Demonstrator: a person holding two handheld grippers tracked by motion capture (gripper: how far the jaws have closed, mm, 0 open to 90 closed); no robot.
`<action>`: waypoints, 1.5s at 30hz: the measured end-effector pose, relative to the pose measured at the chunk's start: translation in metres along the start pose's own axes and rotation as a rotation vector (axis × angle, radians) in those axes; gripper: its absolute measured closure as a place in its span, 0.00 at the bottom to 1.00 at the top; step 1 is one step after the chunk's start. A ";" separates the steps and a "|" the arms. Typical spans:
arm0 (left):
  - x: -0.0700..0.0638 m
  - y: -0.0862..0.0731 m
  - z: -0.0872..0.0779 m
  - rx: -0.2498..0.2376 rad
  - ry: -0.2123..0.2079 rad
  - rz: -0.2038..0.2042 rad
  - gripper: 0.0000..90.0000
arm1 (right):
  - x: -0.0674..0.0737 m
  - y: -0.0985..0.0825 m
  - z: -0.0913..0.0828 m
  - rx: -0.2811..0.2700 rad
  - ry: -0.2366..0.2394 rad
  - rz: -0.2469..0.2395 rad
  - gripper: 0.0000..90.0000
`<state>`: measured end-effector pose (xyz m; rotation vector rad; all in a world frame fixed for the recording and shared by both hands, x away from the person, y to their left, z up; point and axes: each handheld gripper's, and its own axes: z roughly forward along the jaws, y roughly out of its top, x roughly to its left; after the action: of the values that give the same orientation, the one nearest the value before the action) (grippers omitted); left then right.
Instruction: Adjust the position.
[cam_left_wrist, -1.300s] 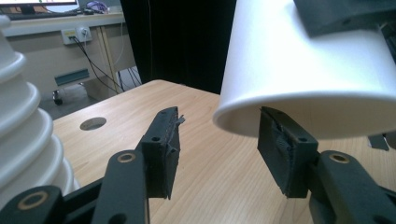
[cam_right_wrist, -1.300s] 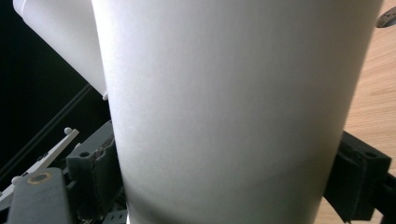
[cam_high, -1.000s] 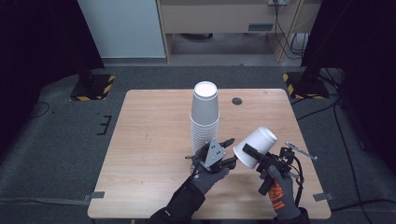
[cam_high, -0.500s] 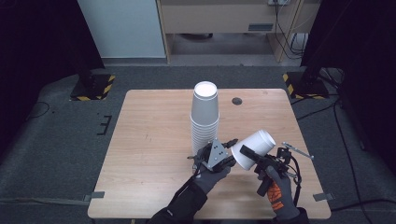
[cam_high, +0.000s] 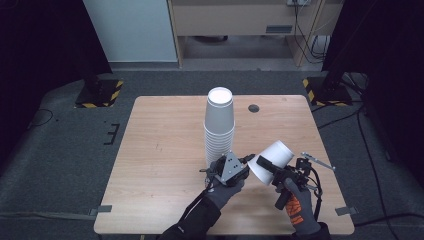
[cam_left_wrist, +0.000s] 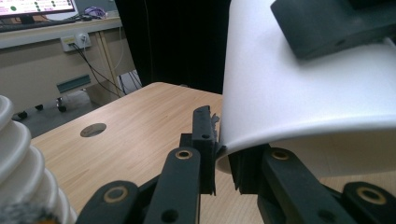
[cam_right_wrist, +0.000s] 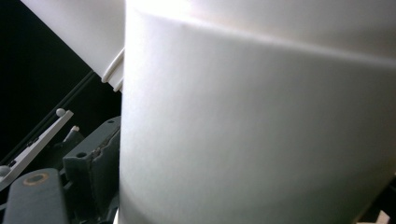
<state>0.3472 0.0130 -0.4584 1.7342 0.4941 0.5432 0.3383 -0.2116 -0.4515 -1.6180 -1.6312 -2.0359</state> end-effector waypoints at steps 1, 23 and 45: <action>-0.001 0.000 0.000 -0.004 0.000 -0.002 0.90 | 0.000 0.000 0.000 -0.003 0.000 -0.002 0.14; -0.001 -0.003 0.000 -0.036 -0.003 -0.006 0.80 | -0.001 -0.001 0.002 0.014 -0.005 0.019 0.14; -0.004 -0.001 -0.009 -0.016 -0.019 0.028 0.94 | -0.002 0.000 0.004 -0.009 0.005 -0.034 0.06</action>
<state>0.3391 0.0178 -0.4581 1.7314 0.4515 0.5489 0.3418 -0.2092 -0.4532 -1.5979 -1.6616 -2.0640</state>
